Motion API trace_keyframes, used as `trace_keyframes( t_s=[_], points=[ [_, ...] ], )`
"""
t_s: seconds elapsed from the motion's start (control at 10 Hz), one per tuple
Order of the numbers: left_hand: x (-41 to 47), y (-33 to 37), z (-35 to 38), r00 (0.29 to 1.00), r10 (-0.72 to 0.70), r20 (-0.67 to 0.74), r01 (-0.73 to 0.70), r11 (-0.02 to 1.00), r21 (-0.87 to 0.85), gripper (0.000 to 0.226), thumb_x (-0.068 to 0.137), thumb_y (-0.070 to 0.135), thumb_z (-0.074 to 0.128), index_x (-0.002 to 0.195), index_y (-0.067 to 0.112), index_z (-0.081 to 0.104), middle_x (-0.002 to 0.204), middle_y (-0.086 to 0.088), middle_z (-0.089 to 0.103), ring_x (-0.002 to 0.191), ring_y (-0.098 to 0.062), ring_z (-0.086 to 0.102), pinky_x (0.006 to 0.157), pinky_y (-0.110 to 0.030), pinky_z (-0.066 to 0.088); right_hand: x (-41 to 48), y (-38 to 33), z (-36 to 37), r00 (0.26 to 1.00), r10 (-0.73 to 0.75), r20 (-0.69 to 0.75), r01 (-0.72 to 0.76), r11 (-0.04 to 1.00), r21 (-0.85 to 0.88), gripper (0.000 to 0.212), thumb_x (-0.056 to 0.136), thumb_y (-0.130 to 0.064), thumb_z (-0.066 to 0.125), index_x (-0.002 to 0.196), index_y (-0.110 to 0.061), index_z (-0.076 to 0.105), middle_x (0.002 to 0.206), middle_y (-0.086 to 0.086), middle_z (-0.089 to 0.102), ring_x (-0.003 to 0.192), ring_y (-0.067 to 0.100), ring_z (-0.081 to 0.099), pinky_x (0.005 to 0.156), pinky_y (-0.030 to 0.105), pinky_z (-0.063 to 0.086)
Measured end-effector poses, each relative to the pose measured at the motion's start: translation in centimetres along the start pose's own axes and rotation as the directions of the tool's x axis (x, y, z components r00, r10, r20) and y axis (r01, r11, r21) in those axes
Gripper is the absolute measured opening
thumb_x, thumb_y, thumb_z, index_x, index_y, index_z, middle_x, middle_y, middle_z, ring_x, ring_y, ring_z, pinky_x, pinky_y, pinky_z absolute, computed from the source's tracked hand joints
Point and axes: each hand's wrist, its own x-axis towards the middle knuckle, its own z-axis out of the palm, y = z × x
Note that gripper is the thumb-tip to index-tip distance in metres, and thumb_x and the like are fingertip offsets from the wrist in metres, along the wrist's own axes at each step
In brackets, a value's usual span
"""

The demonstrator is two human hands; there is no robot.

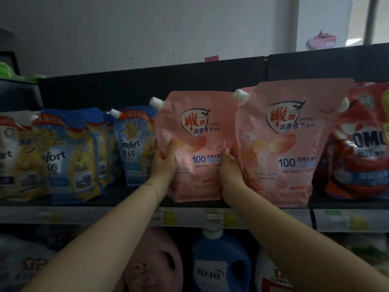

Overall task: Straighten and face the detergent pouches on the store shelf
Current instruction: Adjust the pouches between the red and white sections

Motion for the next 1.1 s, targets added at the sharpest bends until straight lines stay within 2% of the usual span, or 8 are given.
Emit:
trace_keyframes(
  t_s=[0.2,0.3,0.4,0.5,0.6,0.8,0.9,1.1],
  points=[
    [-0.2,1.5,1.1,0.986,-0.138,-0.088,0.116,0.969,-0.220,0.036,0.092,0.048,0.054,0.116,0.021,0.060,0.103,0.005,0.063,0.104,-0.020,0.060,0.085,-0.031,0.047,-0.3,-0.7,0.1,0.994,0.110,-0.006,-0.105,0.965,0.242,0.045,0.102,-0.035,0.042,0.129,-0.002,0.054,0.129,0.017,0.059,0.093,0.026,0.061,0.070,0.031,0.047],
    [0.5,1.0,1.2,0.987,-0.122,-0.100,0.097,0.968,-0.231,0.040,0.091,0.050,0.056,0.119,0.023,0.060,0.107,0.004,0.064,0.103,-0.020,0.061,0.089,-0.036,0.051,-0.1,-0.7,0.1,0.995,0.092,-0.030,-0.081,0.962,0.261,0.044,0.101,-0.034,0.043,0.128,0.000,0.054,0.125,0.017,0.061,0.068,0.013,0.053,0.061,0.026,0.045],
    [1.2,0.3,1.0,0.984,-0.132,-0.123,0.100,0.966,-0.238,0.045,0.088,0.053,0.059,0.119,0.022,0.063,0.111,0.001,0.066,0.105,-0.024,0.062,0.098,-0.044,0.049,0.6,-0.5,-0.1,0.994,0.100,-0.042,-0.085,0.955,0.284,0.041,0.101,-0.038,0.042,0.115,-0.005,0.063,0.092,0.002,0.066,0.075,0.018,0.060,0.080,0.036,0.054],
    [2.0,-0.1,0.9,0.973,-0.179,-0.149,0.146,0.968,-0.206,0.039,0.085,0.060,0.057,0.099,0.025,0.066,0.092,0.002,0.068,0.097,-0.023,0.063,0.095,-0.043,0.049,0.6,-0.5,-0.4,0.989,0.141,-0.050,-0.115,0.931,0.347,0.030,0.098,-0.040,0.049,0.082,-0.021,0.065,0.081,-0.001,0.066,0.079,0.019,0.062,0.088,0.038,0.051],
    [3.0,0.0,0.8,0.950,-0.241,-0.198,0.205,0.961,-0.185,0.040,0.086,0.063,0.054,0.084,0.025,0.063,0.078,0.005,0.064,0.090,-0.022,0.063,0.093,-0.042,0.051,0.4,-0.6,-0.9,0.986,0.158,-0.044,-0.132,0.924,0.359,0.027,0.097,-0.042,0.051,0.078,-0.025,0.060,0.085,-0.002,0.066,0.082,0.018,0.061,0.093,0.039,0.047],
    [3.5,-0.1,1.0,0.938,-0.283,-0.200,0.247,0.951,-0.187,0.040,0.086,0.063,0.052,0.072,0.026,0.059,0.077,0.002,0.064,0.089,-0.023,0.064,0.091,-0.042,0.052,0.7,-0.7,-1.8,0.988,0.154,0.011,-0.151,0.948,0.280,0.029,0.096,-0.048,0.049,0.098,-0.024,0.065,0.093,0.000,0.069,0.097,0.025,0.063,0.098,0.047,0.047],
    [3.6,-0.3,0.9,0.938,-0.285,-0.195,0.249,0.949,-0.191,0.039,0.084,0.065,0.053,0.076,0.027,0.059,0.090,-0.001,0.069,0.092,-0.023,0.065,0.089,-0.041,0.053,0.5,-0.9,-2.4,0.990,0.140,-0.009,-0.133,0.957,0.260,0.034,0.098,-0.045,0.047,0.113,-0.018,0.061,0.090,-0.001,0.064,0.085,0.021,0.061,0.075,0.037,0.051],
    [4.0,-0.7,0.8,0.944,-0.257,-0.209,0.218,0.957,-0.193,0.035,0.086,0.061,0.055,0.077,0.028,0.062,0.086,0.001,0.069,0.079,-0.017,0.064,0.073,-0.031,0.052,0.1,-0.8,-2.1,0.990,0.142,-0.010,-0.134,0.952,0.275,0.043,0.091,-0.055,0.051,0.117,-0.022,0.064,0.104,0.004,0.070,0.097,0.026,0.064,0.094,0.046,0.049]
  ],
)
